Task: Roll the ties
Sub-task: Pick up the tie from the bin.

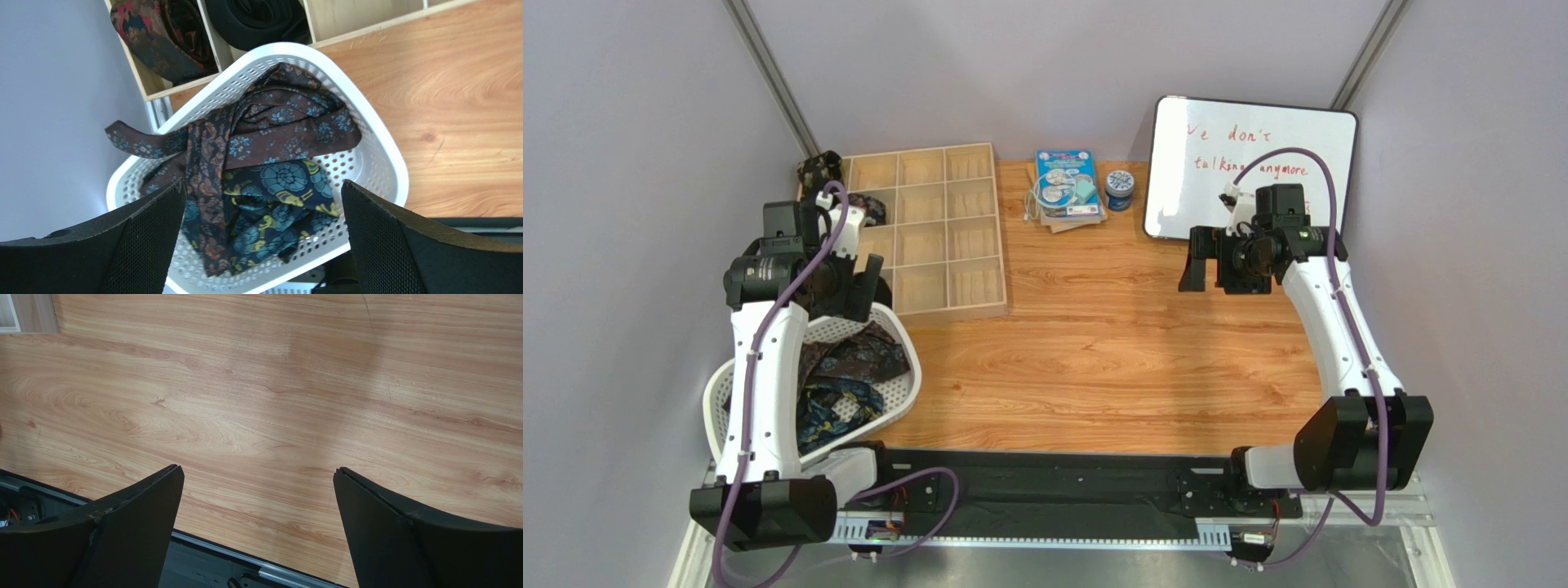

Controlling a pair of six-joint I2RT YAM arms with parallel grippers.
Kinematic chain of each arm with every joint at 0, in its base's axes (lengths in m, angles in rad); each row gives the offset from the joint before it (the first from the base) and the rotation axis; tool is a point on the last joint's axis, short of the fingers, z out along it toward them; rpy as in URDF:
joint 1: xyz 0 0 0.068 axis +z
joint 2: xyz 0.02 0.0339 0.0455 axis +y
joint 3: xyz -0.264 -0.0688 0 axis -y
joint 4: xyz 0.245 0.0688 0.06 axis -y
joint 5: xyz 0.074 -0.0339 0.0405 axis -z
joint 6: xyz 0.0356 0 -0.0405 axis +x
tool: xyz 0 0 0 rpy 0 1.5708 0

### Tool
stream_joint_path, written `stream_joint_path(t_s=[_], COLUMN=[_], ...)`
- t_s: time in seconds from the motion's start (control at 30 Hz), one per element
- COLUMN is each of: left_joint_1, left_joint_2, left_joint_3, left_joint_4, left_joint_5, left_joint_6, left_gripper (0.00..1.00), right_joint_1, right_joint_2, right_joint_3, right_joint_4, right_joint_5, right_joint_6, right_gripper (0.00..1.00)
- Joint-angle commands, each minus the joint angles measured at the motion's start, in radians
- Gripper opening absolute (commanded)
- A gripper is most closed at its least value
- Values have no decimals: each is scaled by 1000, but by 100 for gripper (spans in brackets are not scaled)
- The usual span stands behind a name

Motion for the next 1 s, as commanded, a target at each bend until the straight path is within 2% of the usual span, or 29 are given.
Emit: stream_joint_path(t_s=[0.0,0.27,0.4,0.53,0.63,0.97], left_joint_1=[17,158,283,374,393,445], left_joint_2=[10,85,132,189,207,295], left_joint_3=[-8,-148,-185,-220,-245,-283], left_joint_4=[-25,38,61,104,128,191], left_joint_5=[12,-11,14,47,79,106], left_joint_6=[179,440,537,589,597,606], left_gripper=[100,96,94,92,86,87], right_joint_1=[-1,-1,-1,1,1,1], right_joint_2=[3,14,20,29,34,43], right_joint_3=[40,35,32,32,32,37], right_joint_4=[-1,-1,-1,-6,-6,-9], right_joint_5=[-27,-39,-42,-46,-47,-39], right_joint_6=[-30,-36,-36,-36,-36,-39], right_gripper=[100,100,100,100,100,100])
